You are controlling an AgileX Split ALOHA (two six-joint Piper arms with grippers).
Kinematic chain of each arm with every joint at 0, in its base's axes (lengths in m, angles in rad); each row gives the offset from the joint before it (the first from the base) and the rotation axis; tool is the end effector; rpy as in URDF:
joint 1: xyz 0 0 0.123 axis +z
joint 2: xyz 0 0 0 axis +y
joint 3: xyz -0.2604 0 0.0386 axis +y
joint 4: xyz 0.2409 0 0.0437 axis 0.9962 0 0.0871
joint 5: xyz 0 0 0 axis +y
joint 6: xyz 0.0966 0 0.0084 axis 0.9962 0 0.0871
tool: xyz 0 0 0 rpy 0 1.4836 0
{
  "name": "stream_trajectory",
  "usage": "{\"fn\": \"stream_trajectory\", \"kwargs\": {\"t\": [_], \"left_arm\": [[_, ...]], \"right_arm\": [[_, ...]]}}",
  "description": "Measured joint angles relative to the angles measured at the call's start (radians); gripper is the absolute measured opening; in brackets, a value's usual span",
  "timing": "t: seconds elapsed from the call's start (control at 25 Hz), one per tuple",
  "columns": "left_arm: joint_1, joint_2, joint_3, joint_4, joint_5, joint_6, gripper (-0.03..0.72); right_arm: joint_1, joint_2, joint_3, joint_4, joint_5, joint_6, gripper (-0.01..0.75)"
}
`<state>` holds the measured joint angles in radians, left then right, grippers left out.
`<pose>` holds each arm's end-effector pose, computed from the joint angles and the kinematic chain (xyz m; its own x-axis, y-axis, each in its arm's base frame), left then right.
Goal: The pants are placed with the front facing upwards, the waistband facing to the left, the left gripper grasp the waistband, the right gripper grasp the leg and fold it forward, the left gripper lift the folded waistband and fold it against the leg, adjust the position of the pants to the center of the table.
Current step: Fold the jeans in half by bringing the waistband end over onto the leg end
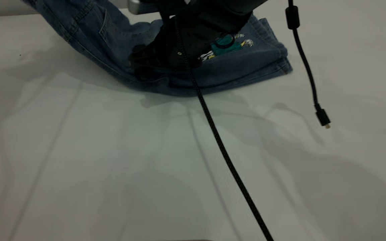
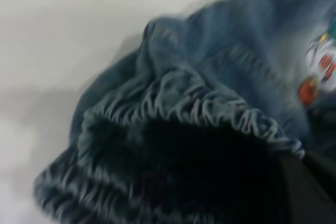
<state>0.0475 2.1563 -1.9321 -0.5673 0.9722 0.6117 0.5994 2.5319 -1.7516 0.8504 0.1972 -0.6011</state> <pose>0.4670 -0.0209 0.2333 -0.7756 0.1998 -0.5987 0.4056 0.8846 -0.2302 0.4070 0.2954 0.0316 -0.7407 -0.2218 -0.6341 -0.4785 0.8368 0.2662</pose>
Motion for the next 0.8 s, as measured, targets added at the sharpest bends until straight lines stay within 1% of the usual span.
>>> {"fn": "stream_trajectory", "kwargs": {"t": [0.24,0.4,0.56,0.68,0.8], "left_arm": [[-0.073,0.0,-0.048,0.001,0.006,0.0,0.018],[-0.101,0.0,-0.058,0.001,0.007,0.0,0.018],[-0.106,-0.001,-0.061,0.003,0.007,0.0,0.018],[-0.106,-0.001,-0.061,0.005,0.011,0.0,0.017],[-0.106,-0.001,-0.061,0.005,0.018,0.0,0.017]], "right_arm": [[0.018,0.002,-0.116,-0.006,0.283,-0.002,0.545],[0.001,-0.011,-0.222,-0.033,0.46,-0.002,0.542],[-0.073,-0.055,-0.289,-0.132,0.61,0.008,0.542],[-0.143,-0.091,-0.3,-0.251,0.673,0.046,0.542],[-0.205,-0.091,-0.3,-0.398,0.705,0.126,0.542]]}}
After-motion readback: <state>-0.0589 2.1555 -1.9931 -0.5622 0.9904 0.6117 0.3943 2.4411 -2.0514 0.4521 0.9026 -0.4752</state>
